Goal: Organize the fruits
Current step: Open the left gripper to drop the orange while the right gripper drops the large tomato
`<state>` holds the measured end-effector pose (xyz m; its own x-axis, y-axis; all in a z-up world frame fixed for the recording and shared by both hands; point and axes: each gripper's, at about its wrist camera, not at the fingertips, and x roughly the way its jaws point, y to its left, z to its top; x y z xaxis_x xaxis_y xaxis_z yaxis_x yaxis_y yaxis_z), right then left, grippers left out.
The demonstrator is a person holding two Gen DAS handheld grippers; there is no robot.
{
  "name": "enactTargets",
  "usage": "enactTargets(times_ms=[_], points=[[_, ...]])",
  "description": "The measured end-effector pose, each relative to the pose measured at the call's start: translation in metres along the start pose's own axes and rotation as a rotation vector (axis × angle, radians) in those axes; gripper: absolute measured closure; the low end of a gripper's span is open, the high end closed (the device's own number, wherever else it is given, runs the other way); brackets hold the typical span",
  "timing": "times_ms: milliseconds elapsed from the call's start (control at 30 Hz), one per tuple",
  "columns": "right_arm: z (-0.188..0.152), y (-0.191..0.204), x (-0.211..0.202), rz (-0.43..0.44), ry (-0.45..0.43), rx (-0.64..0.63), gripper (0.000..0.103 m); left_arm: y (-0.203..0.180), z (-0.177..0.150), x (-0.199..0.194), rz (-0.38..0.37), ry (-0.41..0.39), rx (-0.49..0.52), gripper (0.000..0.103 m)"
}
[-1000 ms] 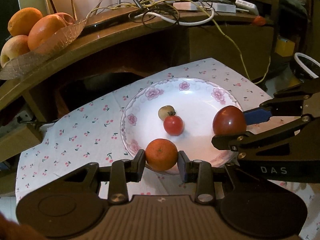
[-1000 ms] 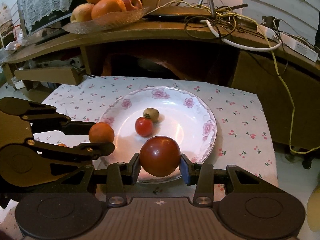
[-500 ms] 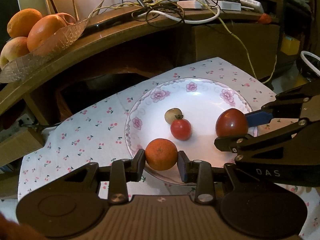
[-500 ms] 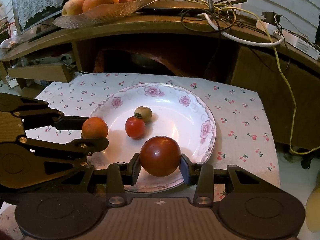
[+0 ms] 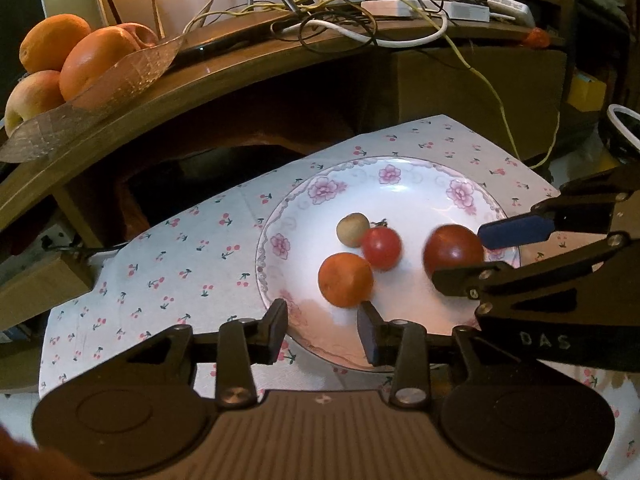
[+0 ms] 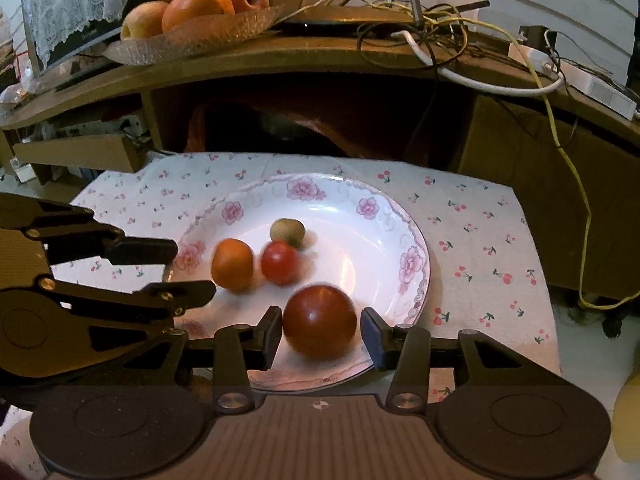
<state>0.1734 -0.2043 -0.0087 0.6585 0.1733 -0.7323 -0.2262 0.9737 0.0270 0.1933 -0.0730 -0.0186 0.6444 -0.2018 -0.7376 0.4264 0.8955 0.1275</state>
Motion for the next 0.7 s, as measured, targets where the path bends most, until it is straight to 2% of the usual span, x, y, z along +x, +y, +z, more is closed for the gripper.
enactTargets(times_ms=[700], points=[[-0.001,-0.002,-0.017,0.007,-0.035,0.016,0.054,0.011,0.002,-0.018,0.023,-0.033,-0.018,0.049]])
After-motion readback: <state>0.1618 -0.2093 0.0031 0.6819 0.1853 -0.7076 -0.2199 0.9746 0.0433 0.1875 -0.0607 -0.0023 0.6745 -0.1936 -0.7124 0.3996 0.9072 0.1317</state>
